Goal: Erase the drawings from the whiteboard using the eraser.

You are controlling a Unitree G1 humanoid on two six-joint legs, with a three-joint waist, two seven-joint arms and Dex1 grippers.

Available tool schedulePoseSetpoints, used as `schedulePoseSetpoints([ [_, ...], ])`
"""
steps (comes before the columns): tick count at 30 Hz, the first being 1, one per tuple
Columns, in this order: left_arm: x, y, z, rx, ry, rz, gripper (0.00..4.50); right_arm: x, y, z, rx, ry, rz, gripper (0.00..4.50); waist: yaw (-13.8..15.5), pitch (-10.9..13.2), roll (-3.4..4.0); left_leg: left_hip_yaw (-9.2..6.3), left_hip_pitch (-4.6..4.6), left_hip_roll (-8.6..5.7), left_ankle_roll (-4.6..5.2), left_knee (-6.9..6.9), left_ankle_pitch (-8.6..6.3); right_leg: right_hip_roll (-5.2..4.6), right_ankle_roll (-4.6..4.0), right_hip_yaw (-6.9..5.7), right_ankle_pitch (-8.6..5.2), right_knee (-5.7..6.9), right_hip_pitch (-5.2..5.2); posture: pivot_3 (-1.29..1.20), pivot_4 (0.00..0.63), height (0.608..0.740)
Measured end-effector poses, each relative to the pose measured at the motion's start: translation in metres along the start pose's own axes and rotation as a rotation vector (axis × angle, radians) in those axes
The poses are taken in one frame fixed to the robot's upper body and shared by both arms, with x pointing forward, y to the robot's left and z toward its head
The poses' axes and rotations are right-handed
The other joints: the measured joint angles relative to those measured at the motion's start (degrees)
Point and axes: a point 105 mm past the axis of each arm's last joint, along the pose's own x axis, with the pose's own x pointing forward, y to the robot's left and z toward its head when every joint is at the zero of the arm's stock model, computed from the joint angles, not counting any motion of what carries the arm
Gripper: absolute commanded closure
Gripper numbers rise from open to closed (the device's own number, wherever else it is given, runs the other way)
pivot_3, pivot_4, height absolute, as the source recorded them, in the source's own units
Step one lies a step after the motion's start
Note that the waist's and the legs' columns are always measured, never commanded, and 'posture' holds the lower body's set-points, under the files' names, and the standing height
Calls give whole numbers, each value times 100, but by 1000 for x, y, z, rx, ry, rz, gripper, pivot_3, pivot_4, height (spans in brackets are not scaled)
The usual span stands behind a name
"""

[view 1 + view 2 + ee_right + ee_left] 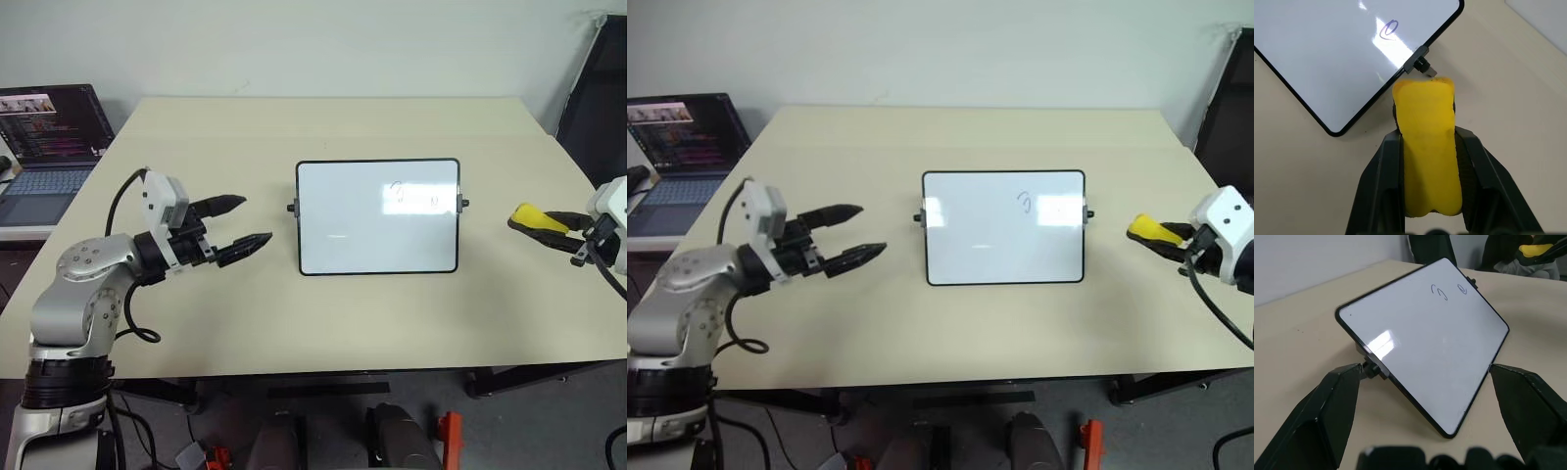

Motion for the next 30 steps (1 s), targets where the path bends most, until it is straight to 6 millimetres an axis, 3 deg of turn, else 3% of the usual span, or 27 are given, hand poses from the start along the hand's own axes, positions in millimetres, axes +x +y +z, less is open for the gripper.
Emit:
schedulePoseSetpoints([
  [15,14,1,12,39,26,-21,0,7,-3,10,-11,-31,-5,3504,6,1,-2,-3,-1,0,-1,2,0,0,0,-3,-1,1,1,0,150,740],
  [22,25,-4,44,145,31,-51,0,9,-4,18,-28,-48,-5,3504,-5,1,-2,-1,0,0,-1,1,-1,0,1,-1,-1,1,1,0,150,740],
  [30,23,-6,34,124,55,-57,0,12,-3,20,-35,-51,7,3504,-2,2,-2,-2,-1,0,-1,2,-1,0,0,-2,-2,2,1,0,150,740],
])
